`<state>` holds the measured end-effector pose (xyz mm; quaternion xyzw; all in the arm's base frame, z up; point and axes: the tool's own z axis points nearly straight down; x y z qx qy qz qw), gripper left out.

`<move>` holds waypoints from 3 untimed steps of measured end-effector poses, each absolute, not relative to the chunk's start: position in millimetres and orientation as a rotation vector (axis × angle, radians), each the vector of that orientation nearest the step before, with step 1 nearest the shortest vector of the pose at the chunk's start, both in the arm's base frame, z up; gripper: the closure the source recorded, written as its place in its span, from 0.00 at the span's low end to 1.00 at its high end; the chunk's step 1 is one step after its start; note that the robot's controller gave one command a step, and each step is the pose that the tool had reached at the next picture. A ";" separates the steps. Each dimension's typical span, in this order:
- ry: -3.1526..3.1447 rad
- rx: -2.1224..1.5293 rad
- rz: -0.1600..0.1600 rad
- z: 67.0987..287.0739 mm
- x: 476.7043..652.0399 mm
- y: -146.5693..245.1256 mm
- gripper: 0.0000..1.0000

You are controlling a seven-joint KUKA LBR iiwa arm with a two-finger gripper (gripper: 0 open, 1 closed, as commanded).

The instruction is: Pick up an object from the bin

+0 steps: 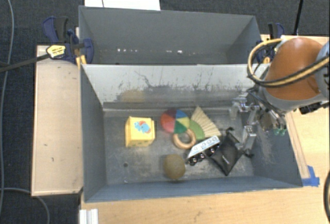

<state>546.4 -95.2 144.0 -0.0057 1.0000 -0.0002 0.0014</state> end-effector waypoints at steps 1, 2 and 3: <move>3.132 0.092 -0.002 116.6 551.2 -77.8 0.00; 3.137 -0.032 0.000 89.8 533.2 -55.0 0.00; 3.125 -0.238 -0.003 75.0 528.2 -18.8 0.00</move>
Offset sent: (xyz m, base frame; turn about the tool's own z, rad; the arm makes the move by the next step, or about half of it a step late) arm -0.0297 0.0571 -0.0740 -0.1177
